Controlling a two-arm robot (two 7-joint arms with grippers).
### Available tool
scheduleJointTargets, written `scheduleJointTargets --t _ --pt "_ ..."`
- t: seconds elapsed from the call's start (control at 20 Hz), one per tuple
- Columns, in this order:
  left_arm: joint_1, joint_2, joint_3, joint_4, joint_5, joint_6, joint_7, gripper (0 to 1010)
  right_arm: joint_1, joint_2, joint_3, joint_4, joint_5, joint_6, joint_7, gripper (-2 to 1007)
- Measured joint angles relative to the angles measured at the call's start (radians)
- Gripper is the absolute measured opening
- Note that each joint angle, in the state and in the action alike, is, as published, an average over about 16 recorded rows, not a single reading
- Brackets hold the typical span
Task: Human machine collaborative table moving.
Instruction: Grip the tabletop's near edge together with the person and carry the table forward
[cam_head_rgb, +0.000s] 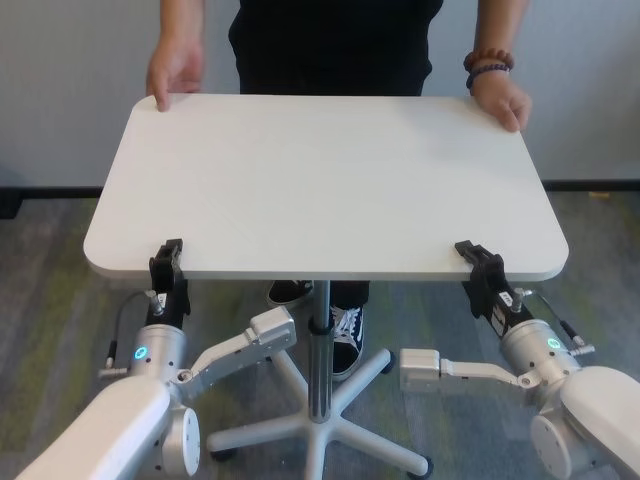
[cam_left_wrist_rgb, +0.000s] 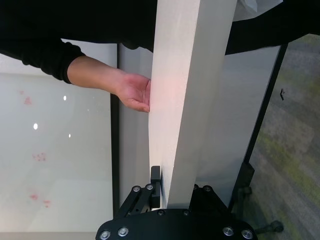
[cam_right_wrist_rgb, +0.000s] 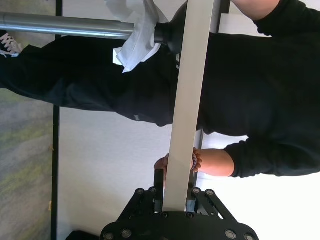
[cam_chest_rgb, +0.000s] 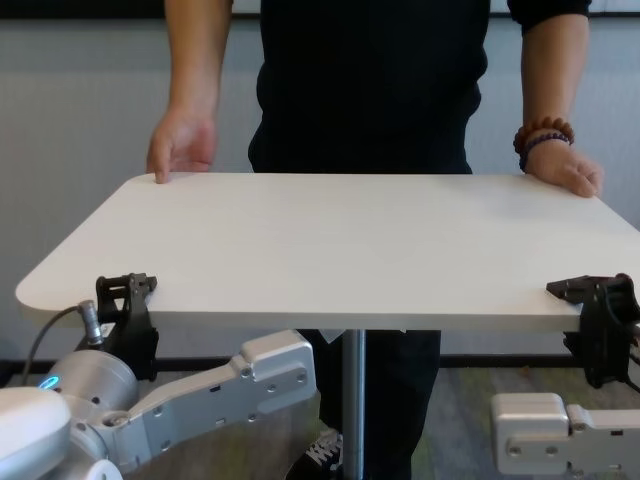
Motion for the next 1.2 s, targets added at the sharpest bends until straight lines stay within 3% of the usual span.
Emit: scheduleJointTargets --t 0.65,1.2 --pt "-0.041 -0.026 -0.038 0.076 0.002 -0.018 0.016 250 0.062 -0.024 -0.015 0.089 0.008 -0.013 -0.026 211" --pt "-0.074 -0.040 -0.046 0.140 -0.006 -0.030 0.031 250 0.100 -0.046 -0.034 0.166 0.018 -0.024 -0.047 211"
